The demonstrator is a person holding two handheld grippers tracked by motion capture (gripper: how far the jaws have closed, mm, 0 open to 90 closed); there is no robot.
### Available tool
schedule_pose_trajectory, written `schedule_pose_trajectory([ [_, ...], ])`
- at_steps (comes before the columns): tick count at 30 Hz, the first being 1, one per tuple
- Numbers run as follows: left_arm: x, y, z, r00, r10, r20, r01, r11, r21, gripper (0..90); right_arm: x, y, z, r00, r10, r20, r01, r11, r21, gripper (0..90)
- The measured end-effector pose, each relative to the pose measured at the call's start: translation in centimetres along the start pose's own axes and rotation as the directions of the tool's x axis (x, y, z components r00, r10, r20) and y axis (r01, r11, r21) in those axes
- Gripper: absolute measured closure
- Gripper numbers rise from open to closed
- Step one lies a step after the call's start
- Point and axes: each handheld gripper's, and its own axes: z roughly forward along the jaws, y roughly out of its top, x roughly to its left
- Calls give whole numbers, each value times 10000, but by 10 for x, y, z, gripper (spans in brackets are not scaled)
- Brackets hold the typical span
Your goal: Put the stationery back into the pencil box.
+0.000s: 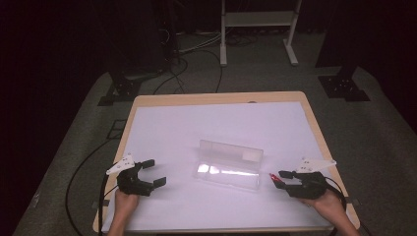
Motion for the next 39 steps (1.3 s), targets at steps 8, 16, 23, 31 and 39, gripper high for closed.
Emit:
schedule_pose_trajectory([
  [8,0,0,0,10000,2,-1,-2,10000,-2,0,-3,-16,-8,9988,382,292,-387,9991,182,558],
  [16,0,0,0,10000,5,-11,-5,10000,2,0,-7,-31,-13,9960,645,615,-663,9974,280,599],
  [23,0,0,0,10000,-3,-14,3,10000,7,0,-7,-38,-8,9950,701,713,-737,9961,479,621],
  [31,0,0,0,10000,-46,-4,46,10000,14,0,-8,-43,-5,9943,697,806,-747,9954,607,649],
  [39,0,0,0,10000,-33,-3,33,10000,10,0,-8,-45,-4,9931,624,993,-696,9951,702,700],
])
